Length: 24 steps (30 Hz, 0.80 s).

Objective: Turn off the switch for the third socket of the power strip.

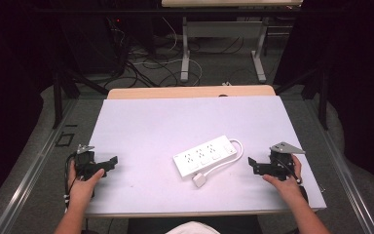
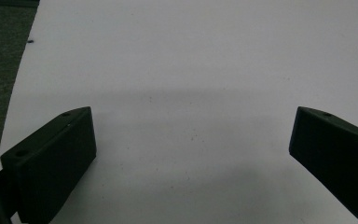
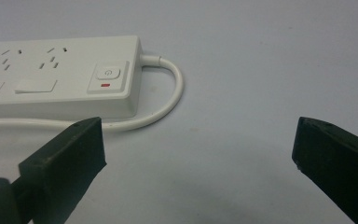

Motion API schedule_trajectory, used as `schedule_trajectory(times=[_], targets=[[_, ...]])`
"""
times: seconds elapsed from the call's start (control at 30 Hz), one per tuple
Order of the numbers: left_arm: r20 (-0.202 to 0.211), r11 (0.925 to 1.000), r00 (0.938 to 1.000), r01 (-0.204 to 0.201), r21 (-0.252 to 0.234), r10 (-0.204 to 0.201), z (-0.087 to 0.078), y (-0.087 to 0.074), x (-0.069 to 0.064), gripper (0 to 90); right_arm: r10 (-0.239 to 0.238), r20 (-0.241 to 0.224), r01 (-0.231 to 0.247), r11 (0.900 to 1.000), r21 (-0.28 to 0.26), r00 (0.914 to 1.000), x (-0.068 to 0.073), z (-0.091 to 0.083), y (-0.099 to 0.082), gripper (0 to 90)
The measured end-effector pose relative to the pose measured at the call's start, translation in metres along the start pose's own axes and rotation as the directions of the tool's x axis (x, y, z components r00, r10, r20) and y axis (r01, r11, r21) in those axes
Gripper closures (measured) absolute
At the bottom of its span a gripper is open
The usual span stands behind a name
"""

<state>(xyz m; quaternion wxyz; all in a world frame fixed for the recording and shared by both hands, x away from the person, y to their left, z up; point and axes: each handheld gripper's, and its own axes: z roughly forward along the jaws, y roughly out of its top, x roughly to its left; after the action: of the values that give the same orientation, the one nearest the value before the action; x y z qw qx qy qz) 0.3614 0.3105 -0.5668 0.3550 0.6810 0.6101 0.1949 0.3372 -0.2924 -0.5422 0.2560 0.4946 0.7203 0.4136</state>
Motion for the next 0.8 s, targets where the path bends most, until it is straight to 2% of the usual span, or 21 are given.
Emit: schedule_trajectory(times=[0.8], targets=[[-0.006, 1.0, 1.0, -0.002, 0.005, 0.002, -0.0002, 0.0003, 0.0006, 0.5, 0.005, 0.006, -0.005, 1.0, -0.004, 1.0, -0.001, 0.001, -0.0001, 1.9]])
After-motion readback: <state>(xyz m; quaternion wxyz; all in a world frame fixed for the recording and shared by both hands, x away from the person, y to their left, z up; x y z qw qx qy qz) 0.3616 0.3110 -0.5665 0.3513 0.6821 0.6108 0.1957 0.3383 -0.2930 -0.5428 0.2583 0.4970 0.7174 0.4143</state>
